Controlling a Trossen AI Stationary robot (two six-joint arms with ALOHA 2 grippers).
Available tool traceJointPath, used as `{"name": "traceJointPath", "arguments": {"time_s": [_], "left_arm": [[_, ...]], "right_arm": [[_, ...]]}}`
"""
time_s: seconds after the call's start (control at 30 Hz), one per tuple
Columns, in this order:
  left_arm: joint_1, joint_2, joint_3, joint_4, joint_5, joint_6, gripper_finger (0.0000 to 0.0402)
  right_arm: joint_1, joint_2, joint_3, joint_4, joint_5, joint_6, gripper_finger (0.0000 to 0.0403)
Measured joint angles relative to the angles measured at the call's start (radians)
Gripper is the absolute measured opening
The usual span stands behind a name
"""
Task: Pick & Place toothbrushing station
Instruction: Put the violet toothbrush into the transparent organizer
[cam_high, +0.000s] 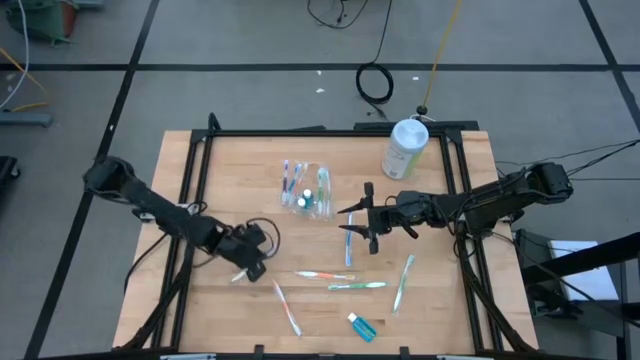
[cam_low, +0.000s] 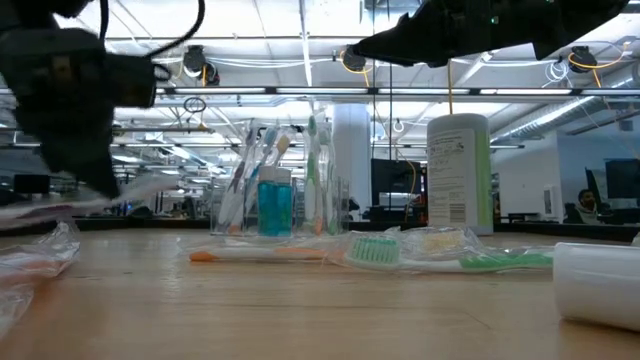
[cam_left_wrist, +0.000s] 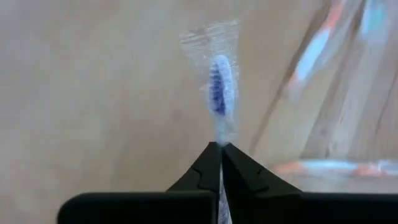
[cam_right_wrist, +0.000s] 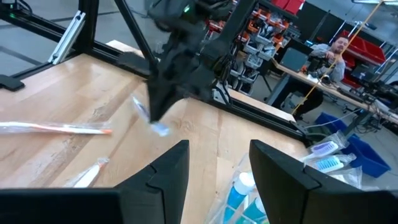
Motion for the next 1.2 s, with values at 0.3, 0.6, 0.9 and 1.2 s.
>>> {"name": "traceJointPath", "arguments": {"time_s": [0.3,0.6,0.9,1.2], "left_arm": [[0.030,-0.250,0.001,0.076,-0.502,0.370,0.0008],[0.083,-0.265,0.002,0.562,-0.798,0.854,0.0008],[0.279,-0.090,0.003,0.818,-0.678,0.936,0.0004],[0.417,0.102,0.003,0.943,-0.593,0.890,0.0003]], "right_arm": [[0.000,0.000,0.000,-0.003,0.000,0.015,0.0160],[0.000,0.000,0.000,-0.003,0.000,0.015,0.0160],[0.000,0.000,0.000,-0.003,0.000,0.015,0.0160],[0.000,0.000,0.000,-0.004,0.000,0.015,0.0160]]}}
